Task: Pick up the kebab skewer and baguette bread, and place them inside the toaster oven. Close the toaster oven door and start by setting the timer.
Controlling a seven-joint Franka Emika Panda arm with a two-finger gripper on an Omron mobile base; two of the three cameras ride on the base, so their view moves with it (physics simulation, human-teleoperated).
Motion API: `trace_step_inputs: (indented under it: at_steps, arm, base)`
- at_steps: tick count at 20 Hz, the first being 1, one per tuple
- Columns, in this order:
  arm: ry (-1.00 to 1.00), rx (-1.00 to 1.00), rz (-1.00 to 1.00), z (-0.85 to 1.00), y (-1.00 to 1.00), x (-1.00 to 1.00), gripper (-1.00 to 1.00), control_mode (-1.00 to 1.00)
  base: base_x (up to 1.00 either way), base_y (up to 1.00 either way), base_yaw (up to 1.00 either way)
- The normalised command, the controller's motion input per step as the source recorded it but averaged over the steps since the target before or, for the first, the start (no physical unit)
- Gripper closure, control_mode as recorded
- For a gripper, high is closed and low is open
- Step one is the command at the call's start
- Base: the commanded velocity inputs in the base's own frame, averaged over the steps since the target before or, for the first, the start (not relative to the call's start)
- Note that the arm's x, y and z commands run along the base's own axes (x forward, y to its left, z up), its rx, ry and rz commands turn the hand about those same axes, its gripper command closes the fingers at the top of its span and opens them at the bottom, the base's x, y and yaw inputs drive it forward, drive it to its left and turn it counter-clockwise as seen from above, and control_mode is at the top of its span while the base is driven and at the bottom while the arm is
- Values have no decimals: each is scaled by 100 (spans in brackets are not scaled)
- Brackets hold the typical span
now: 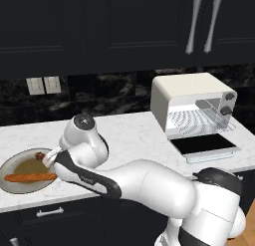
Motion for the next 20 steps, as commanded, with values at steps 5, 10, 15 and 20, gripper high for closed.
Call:
trace_step_inputs:
  at_steps: [5,10,15,20]
  arm:
    - [28,-6,0,-17,25,9,-100,-100]
    - [7,-19,0,-43,8,0,-100,-100]
    - [0,-21,0,-29,3,26,-100,-100]
    - [-1,-4,0,0,0,43,-100,-100]
  base:
    - [0,0,0]
    - [0,0,0]
    - [0,0,0]
    - [0,0,0]
